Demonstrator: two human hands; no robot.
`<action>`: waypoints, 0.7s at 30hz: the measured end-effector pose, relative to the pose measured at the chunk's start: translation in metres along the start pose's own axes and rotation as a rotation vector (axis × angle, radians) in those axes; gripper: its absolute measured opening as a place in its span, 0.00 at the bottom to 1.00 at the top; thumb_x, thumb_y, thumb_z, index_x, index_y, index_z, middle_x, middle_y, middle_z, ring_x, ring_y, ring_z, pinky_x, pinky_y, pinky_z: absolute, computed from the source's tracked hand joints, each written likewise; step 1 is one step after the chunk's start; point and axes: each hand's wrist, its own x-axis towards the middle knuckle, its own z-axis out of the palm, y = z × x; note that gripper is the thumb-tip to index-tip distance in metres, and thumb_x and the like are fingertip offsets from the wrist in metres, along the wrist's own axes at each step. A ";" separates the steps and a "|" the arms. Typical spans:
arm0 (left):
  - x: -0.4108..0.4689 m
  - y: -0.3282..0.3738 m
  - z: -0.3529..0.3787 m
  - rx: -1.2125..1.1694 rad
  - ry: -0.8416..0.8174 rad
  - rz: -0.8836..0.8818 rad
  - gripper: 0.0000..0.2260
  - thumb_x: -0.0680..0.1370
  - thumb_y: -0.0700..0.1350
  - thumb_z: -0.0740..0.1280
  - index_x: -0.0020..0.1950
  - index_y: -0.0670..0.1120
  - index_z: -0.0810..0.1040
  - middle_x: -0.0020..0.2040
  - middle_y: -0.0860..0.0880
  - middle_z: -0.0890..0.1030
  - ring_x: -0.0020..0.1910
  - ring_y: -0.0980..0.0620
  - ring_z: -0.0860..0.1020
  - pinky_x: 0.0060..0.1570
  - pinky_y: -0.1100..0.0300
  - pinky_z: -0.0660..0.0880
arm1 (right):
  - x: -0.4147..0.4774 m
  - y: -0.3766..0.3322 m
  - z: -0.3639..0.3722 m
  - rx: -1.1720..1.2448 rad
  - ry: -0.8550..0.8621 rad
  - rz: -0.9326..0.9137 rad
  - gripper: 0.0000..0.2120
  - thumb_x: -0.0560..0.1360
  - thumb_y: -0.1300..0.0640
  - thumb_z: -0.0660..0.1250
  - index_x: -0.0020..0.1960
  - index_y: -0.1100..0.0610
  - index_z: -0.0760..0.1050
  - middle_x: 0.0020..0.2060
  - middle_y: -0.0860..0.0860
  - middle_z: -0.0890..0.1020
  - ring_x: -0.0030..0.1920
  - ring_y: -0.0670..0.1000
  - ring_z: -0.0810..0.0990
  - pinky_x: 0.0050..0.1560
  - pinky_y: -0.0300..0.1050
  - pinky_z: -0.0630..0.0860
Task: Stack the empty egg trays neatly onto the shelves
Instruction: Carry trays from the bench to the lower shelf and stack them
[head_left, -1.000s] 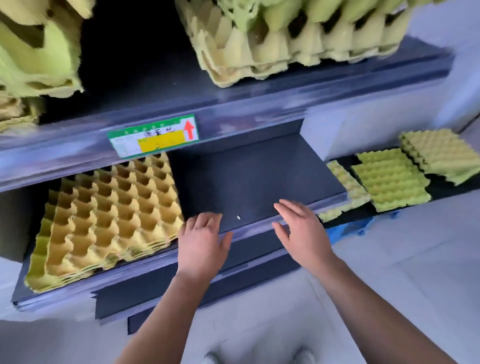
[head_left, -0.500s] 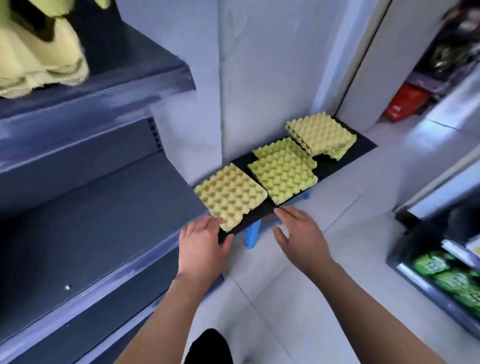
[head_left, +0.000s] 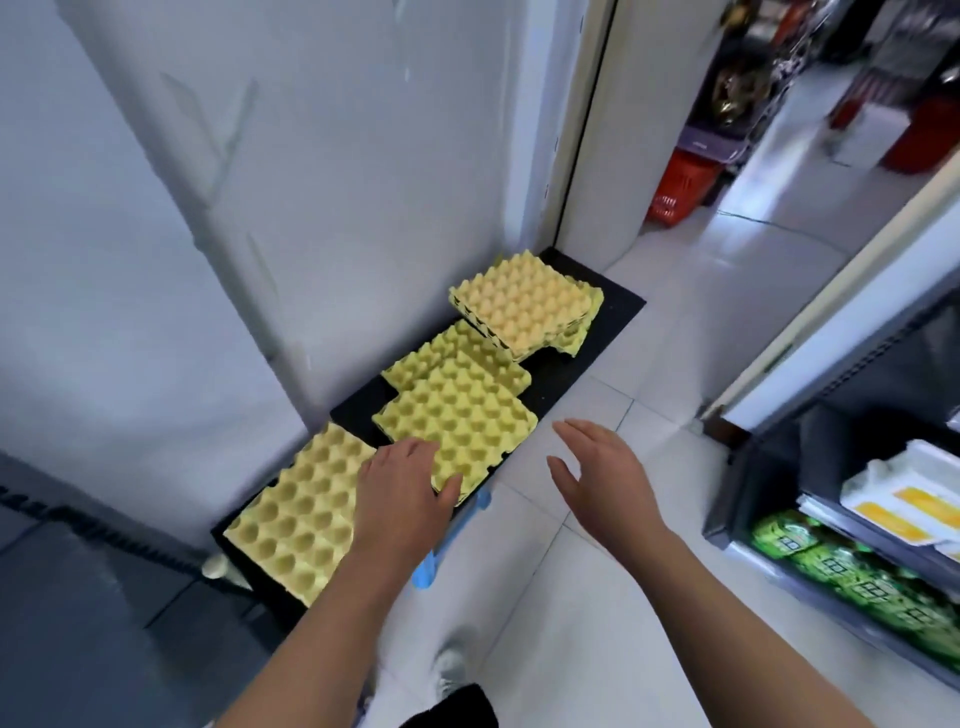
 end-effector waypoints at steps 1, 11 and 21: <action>0.020 0.006 0.003 0.004 -0.012 0.014 0.20 0.75 0.53 0.70 0.63 0.45 0.79 0.60 0.46 0.80 0.59 0.43 0.77 0.58 0.49 0.72 | 0.016 0.008 -0.002 0.002 0.003 0.010 0.19 0.75 0.57 0.69 0.65 0.58 0.76 0.60 0.55 0.79 0.61 0.57 0.76 0.63 0.47 0.69; 0.179 0.069 0.066 -0.028 -0.156 0.011 0.22 0.79 0.55 0.65 0.70 0.48 0.73 0.66 0.49 0.76 0.63 0.47 0.74 0.62 0.53 0.69 | 0.155 0.109 0.000 0.024 -0.062 0.113 0.20 0.77 0.55 0.66 0.67 0.58 0.74 0.63 0.55 0.78 0.64 0.55 0.74 0.66 0.48 0.68; 0.321 0.137 0.157 -0.063 -0.259 -0.319 0.24 0.79 0.56 0.64 0.72 0.49 0.70 0.70 0.49 0.71 0.68 0.46 0.70 0.65 0.50 0.68 | 0.322 0.237 0.012 -0.017 -0.301 0.028 0.22 0.80 0.52 0.61 0.72 0.57 0.67 0.68 0.53 0.72 0.70 0.51 0.67 0.68 0.40 0.61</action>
